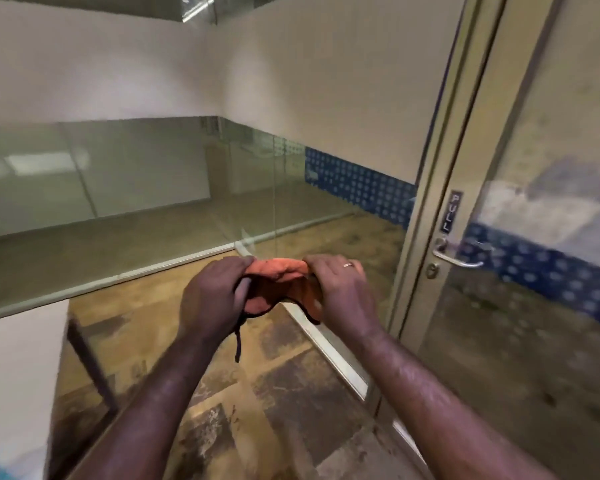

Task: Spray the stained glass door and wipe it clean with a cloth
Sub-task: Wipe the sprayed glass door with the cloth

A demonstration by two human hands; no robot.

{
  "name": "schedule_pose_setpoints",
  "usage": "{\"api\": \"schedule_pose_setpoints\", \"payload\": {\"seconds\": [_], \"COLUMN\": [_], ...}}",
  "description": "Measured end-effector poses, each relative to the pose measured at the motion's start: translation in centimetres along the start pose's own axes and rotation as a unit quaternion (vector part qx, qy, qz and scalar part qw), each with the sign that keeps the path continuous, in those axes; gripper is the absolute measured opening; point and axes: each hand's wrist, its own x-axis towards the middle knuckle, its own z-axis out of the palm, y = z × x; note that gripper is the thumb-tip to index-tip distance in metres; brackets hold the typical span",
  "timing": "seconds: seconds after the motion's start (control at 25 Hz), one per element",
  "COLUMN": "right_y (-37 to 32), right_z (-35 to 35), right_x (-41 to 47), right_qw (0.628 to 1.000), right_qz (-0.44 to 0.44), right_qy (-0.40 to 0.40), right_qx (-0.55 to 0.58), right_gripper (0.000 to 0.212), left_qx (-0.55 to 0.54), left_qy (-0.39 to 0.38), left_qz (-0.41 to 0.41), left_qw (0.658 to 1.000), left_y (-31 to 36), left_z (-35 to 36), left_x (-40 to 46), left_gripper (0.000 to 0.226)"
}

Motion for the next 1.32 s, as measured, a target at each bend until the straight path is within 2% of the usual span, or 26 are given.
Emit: {"api": "schedule_pose_setpoints", "payload": {"seconds": [0.28,0.36,0.44,0.56,0.68,0.76,0.88,1.08,1.2,1.32], "right_y": [15.3,18.4,20.6,23.1,25.1,26.5,28.7,32.0,33.4,34.1], "right_z": [-7.0,-8.4,-9.7,-11.3,-12.8,-13.3,-13.7,-15.2,-16.2,-15.9], "right_x": [-4.4,-5.9,-7.7,-9.6,-10.6,-11.3,-11.8,-9.2,-7.0,-5.3], "right_qw": [0.986,0.974,0.963,0.943,0.922,0.899,0.863,0.794,0.766,0.746], "right_qz": [0.095,0.109,0.094,0.05,0.091,0.13,0.145,0.168,0.173,0.249], "right_qy": [0.083,0.123,0.152,0.151,0.147,0.162,0.185,0.311,0.352,0.382], "right_qx": [-0.111,-0.155,-0.203,-0.291,-0.346,-0.384,-0.446,-0.495,-0.509,-0.485], "right_gripper": [0.04,0.056,0.065,0.053,0.057,0.072,0.09,0.072,0.066,0.059], "left_qx": [-0.053,-0.089,-0.126,-0.183,-0.225,-0.249,-0.284,-0.369,-0.445,-0.534], "left_qy": [-0.038,-0.059,-0.073,-0.078,-0.091,-0.092,-0.101,-0.152,-0.139,-0.095], "left_qz": [0.121,0.122,0.129,0.185,0.251,0.281,0.33,0.398,0.418,0.39], "left_qw": [0.991,0.987,0.981,0.962,0.937,0.922,0.894,0.826,0.78,0.744], "left_y": [14.8,18.6,22.5,27.6,32.1,34.4,37.1,39.9,40.5,39.8], "left_z": [9.6,11.9,13.6,15.1,16.4,17.2,18.1,19.1,20.2,22.2], "left_x": [7.5,9.0,10.2,11.9,13.9,15.2,17.1,21.4,23.7,25.8], "left_gripper": [0.042,0.04,0.033,0.023,0.024,0.025,0.026,0.027,0.032,0.039]}}
